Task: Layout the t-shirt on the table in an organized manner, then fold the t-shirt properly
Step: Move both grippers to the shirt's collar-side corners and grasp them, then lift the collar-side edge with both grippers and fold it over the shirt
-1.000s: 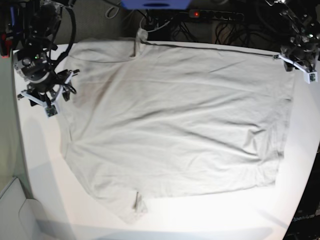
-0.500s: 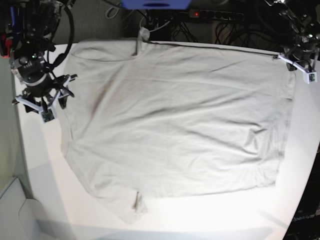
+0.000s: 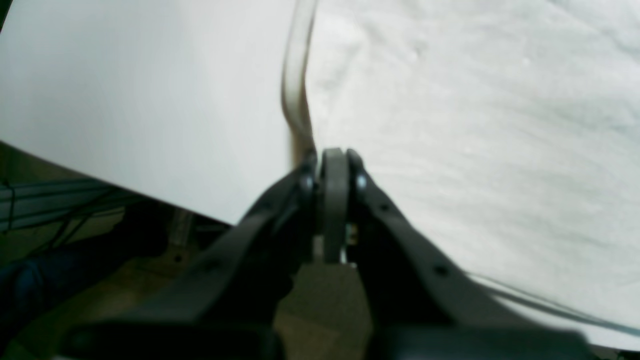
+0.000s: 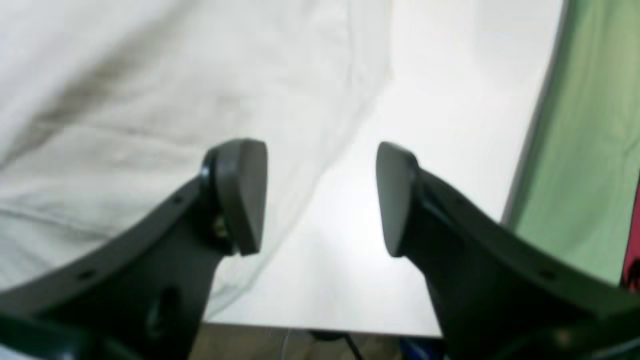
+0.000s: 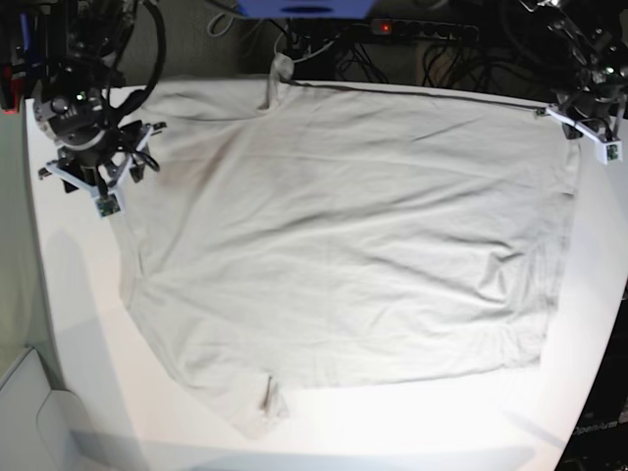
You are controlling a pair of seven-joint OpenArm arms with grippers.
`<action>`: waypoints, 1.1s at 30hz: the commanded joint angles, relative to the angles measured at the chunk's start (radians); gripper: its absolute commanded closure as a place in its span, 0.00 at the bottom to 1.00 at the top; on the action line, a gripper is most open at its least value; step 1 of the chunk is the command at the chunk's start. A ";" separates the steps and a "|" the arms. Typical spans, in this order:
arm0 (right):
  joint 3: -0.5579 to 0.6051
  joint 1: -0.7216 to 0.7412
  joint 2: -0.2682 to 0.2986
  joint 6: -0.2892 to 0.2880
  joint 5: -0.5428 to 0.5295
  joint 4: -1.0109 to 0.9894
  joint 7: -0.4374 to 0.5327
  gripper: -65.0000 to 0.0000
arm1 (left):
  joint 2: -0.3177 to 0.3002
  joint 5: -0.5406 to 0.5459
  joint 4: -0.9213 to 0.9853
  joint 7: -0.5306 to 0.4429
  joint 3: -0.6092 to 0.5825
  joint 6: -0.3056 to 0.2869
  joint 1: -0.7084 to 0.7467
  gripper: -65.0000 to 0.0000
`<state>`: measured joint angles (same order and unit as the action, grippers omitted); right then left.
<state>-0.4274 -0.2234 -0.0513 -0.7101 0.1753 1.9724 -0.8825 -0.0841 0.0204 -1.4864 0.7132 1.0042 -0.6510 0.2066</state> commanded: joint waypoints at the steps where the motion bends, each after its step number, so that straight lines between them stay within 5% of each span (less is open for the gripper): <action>1: -0.001 -0.004 0.003 0.012 -0.010 0.026 0.015 0.46 | -0.015 0.005 -0.013 -0.011 0.002 0.003 -0.003 1.00; 33: -0.024 -0.216 -0.106 0.012 -0.012 0.044 0.047 0.45 | -0.033 0.005 -0.020 -0.011 -0.038 0.003 -0.003 1.00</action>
<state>-0.4515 -0.4408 -0.1555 -0.7097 0.1749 2.0006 -0.8513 -0.1024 0.0162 -1.4883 0.7170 0.9619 -0.6510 0.2050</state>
